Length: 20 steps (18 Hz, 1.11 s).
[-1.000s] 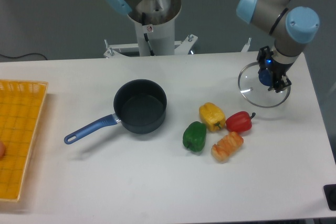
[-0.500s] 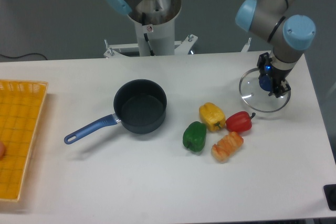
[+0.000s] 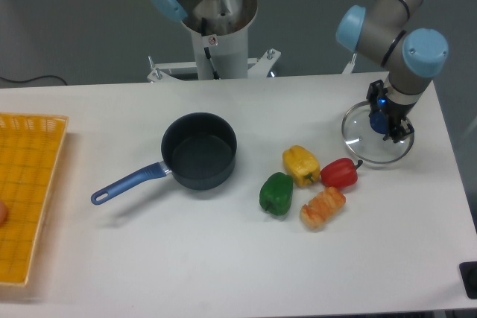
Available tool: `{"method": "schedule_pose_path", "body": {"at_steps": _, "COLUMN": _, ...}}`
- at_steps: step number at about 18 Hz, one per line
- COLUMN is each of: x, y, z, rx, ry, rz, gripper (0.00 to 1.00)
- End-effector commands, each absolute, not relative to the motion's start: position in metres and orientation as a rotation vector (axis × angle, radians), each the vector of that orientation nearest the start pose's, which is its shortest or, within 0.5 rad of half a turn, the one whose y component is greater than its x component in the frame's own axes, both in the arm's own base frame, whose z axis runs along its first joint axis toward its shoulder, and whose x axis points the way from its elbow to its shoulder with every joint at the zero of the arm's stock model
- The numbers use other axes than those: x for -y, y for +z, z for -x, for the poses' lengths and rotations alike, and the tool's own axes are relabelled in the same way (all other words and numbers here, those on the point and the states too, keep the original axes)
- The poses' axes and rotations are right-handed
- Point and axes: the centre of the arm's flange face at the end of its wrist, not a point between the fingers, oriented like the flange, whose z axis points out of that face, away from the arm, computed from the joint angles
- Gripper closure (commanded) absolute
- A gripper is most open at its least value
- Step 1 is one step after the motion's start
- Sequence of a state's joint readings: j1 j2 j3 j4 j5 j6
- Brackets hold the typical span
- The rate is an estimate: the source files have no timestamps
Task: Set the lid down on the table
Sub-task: 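Lower the glass lid flat onto the table surface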
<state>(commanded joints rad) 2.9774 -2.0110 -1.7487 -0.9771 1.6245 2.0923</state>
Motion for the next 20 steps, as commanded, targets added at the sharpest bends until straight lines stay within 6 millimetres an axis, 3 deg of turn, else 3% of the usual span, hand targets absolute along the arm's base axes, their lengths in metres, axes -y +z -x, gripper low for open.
{"method": "schedule_pose_path", "body": {"at_steps": 20, "x": -0.2233, "y": 0.2078, "z": 0.5725, "rx": -1.064, "ry": -0.059, "rz": 3.000, "gripper": 0.40}}
